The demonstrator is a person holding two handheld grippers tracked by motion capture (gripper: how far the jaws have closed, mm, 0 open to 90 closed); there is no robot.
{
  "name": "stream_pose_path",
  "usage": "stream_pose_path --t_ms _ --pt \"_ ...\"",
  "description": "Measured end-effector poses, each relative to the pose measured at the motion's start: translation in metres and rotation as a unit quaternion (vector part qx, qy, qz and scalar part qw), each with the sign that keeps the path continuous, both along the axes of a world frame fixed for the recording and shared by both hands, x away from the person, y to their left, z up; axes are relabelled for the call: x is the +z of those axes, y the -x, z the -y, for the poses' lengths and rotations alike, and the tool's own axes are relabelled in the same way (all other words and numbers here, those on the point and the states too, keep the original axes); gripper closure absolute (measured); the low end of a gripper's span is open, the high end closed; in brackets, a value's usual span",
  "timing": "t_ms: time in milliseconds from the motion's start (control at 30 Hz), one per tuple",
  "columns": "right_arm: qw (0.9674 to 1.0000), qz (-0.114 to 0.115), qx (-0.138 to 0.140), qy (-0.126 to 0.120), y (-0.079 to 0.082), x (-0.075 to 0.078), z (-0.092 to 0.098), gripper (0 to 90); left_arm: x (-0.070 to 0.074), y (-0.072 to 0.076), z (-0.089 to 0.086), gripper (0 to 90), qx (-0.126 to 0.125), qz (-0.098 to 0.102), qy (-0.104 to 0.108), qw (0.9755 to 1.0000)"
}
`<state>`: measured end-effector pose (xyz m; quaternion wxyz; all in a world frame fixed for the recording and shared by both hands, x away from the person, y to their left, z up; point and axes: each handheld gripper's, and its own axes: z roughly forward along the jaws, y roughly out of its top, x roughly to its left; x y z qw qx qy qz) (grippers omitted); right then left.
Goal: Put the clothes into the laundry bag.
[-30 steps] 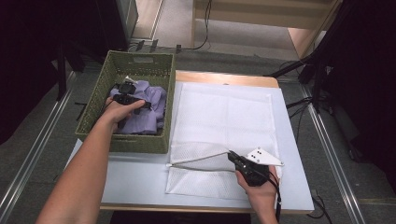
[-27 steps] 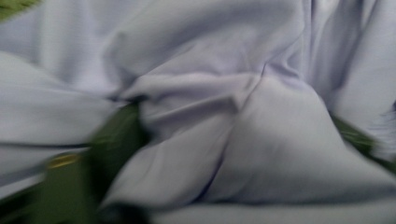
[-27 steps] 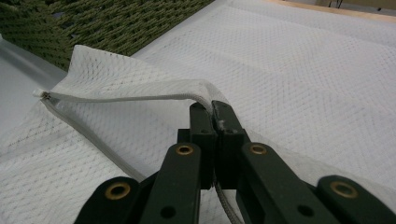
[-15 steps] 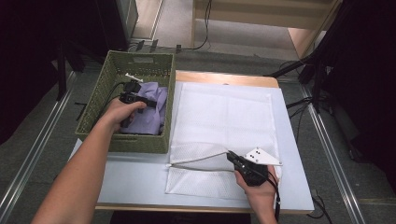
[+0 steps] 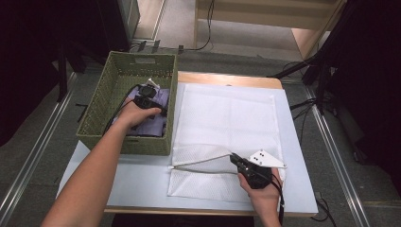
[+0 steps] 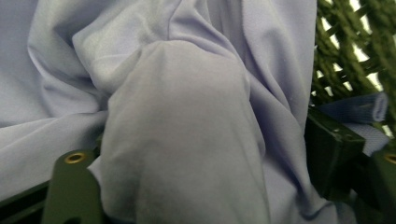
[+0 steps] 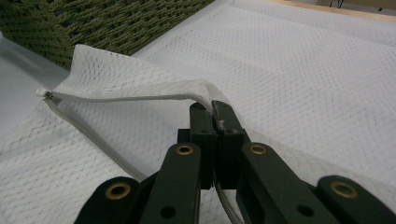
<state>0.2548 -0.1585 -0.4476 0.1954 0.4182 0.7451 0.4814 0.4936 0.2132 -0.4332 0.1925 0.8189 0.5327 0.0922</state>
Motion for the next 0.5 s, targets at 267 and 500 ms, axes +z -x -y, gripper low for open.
stream_pose_path --t_ms 267,500 --pt "1.0000 -0.001 0.001 0.001 0.000 0.000 -0.001 89.2 0.006 0.002 -0.002 65.2 0.002 -0.006 0.017 0.9998" --pt "1.0000 -0.005 0.004 0.000 -0.001 -0.001 0.000 89.5 0.014 0.001 -0.010 78.5 -0.005 -0.033 0.050 0.9982"
